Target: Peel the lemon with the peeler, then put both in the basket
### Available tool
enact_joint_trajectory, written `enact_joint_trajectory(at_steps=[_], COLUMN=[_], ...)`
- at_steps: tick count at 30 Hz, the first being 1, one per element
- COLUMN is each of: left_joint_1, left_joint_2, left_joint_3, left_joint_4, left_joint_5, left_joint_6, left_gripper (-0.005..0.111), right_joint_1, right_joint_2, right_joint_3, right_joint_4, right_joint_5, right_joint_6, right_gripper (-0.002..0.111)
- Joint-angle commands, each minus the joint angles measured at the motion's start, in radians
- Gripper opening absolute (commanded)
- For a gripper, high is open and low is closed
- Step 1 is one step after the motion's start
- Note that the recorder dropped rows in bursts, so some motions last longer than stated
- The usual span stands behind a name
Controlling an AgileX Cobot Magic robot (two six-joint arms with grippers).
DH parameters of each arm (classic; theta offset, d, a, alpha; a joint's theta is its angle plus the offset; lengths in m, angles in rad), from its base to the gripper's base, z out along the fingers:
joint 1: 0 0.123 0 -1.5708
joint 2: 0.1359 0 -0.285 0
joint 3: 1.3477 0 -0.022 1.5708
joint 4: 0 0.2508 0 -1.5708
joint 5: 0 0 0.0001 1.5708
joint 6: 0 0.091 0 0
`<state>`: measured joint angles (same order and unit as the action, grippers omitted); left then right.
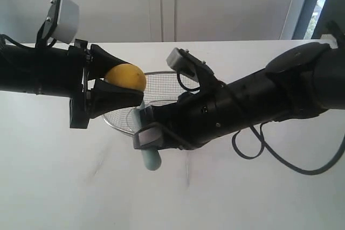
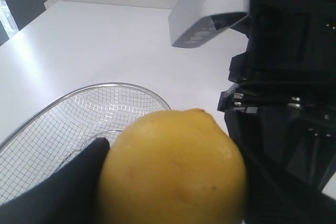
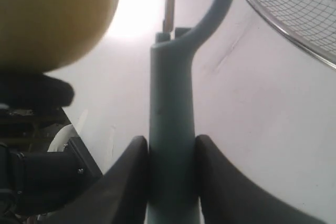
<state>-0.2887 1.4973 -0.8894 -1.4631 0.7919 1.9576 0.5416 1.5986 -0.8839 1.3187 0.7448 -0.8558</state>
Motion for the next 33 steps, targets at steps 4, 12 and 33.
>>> enact_joint_trajectory(at_steps=[4,12,33], left_joint_1=[-0.002,-0.002,-0.002], left_joint_2=[-0.008,-0.008,-0.008], left_joint_3=[0.004,0.004,0.004], left_joint_4=[-0.023,-0.023,-0.023], left_joint_5=[0.020,0.022,0.030], left_joint_6=[0.059,0.059,0.059], left_gripper=[0.000,0.000,0.000], right_joint_1=[-0.025,-0.025,-0.084], right_joint_2=[-0.026,-0.063,-0.076], right_joint_3=[-0.005,-0.003,-0.003], right_joint_4=[0.036,0.032,-0.020], right_joint_5=[0.043,0.042,0.093], right_joint_6=[-0.045,-0.048,-0.031], right_gripper=[0.000,0.000,0.000])
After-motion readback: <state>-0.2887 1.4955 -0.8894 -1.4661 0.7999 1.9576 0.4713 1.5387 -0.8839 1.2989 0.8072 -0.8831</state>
